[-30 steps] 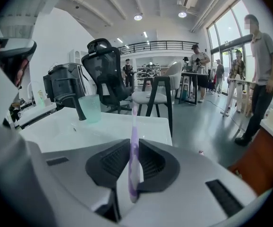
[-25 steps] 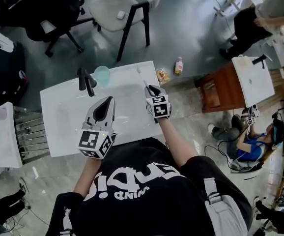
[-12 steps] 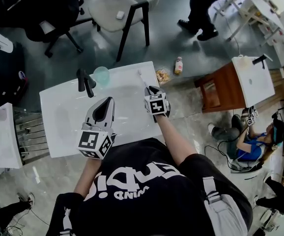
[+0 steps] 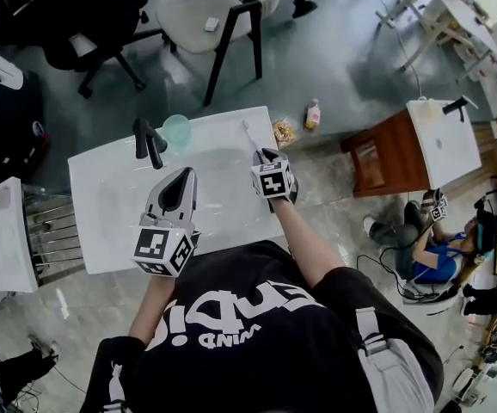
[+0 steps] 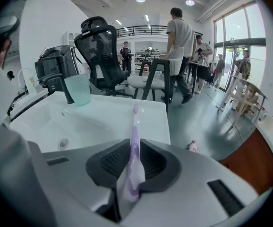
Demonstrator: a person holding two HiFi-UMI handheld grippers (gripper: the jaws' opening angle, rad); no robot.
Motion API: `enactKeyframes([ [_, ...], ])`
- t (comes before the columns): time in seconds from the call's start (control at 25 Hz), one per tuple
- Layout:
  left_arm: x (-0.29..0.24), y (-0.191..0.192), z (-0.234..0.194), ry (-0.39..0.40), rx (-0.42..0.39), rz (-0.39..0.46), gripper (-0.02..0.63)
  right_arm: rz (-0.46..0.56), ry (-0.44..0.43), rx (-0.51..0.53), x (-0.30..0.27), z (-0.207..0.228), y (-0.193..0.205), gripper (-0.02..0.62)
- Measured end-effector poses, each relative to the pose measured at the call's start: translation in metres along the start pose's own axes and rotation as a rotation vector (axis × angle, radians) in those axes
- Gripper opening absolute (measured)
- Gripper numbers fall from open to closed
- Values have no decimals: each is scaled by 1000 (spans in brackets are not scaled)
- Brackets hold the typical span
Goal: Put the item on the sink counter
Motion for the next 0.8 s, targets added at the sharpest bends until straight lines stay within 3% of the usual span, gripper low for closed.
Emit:
enactKeyframes([
  [0.32,-1,0,1,-1,0,-3,20,17,-17,-8,4,3,0,91],
  [0.6,-2,1,3,4,2,-2,20,91,-9,-13,14,7,-7,91],
  [0.8,-3,1,6,8,6,-1,20,80,-15,0,21,10,-5,45],
])
Point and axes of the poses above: the fingertips, and each gripper's own axes: x backward along the fingers, z to its right, y out of its underside, the point moved 10 cm from there along x, backward along the fingers, and after that the axes turned 3 degrees about -y, right-handed, at the moved point
